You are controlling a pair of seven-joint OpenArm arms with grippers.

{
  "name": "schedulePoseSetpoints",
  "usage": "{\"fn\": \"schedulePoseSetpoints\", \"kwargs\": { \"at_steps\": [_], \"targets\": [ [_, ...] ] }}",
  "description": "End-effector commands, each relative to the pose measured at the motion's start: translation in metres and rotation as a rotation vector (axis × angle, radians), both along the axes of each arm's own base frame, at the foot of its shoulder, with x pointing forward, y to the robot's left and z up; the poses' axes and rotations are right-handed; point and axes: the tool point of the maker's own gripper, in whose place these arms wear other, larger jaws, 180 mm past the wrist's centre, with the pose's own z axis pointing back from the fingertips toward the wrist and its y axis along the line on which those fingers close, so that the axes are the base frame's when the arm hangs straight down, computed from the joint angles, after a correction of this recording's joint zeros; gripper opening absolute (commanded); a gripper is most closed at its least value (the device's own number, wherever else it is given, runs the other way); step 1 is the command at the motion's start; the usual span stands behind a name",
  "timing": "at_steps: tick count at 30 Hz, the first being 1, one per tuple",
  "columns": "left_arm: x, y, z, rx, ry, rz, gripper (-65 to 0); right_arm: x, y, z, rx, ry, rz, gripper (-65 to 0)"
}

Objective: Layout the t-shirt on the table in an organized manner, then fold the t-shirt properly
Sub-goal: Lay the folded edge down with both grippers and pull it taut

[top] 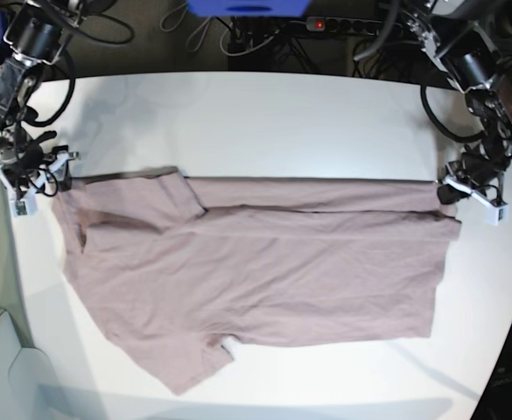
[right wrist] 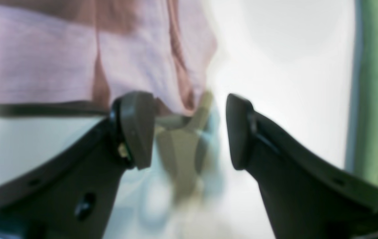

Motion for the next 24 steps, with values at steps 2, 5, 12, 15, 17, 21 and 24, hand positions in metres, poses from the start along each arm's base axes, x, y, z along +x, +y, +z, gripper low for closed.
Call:
{"fn": "schedulePoseSetpoints", "kwargs": {
  "at_steps": [2,5,12,15,17,21,24],
  "targets": [
    [0.006,0.008,0.01,0.024,-0.019,-0.002,-64.8,0.014,-0.006,0.018,-0.012,-0.067,-0.001,-34.4],
    [0.005,0.008,0.009,0.024,-0.017,-0.002,-64.8,0.014,-0.006,0.018,-0.013,-0.065,-0.001,-47.8],
    [-0.001,0.008,0.006,0.027,0.002,-0.006,-64.8,0.012,-0.008,0.019,-0.021,-0.064,-0.002,-65.0],
    [-0.013,0.01,0.005,0.047,0.049,-0.023,-64.8,0.001,-0.01,0.017,-0.033,-0.051,0.0,-65.0],
    [-0.019,0.011,0.011,0.08,0.064,-0.04,-64.8,-0.007,-0.011,0.023,-0.062,-0.057,0.01,-65.0],
    [-0.037,0.013,0.026,0.171,0.082,-0.072,-64.8,-0.022,-0.008,0.032,-0.11,-0.058,0.034,-65.0],
    [-0.052,0.009,0.036,0.228,0.106,-0.096,-64.8,-0.039,-0.008,0.029,-0.131,-0.033,0.047,-65.0]
  ]
}}
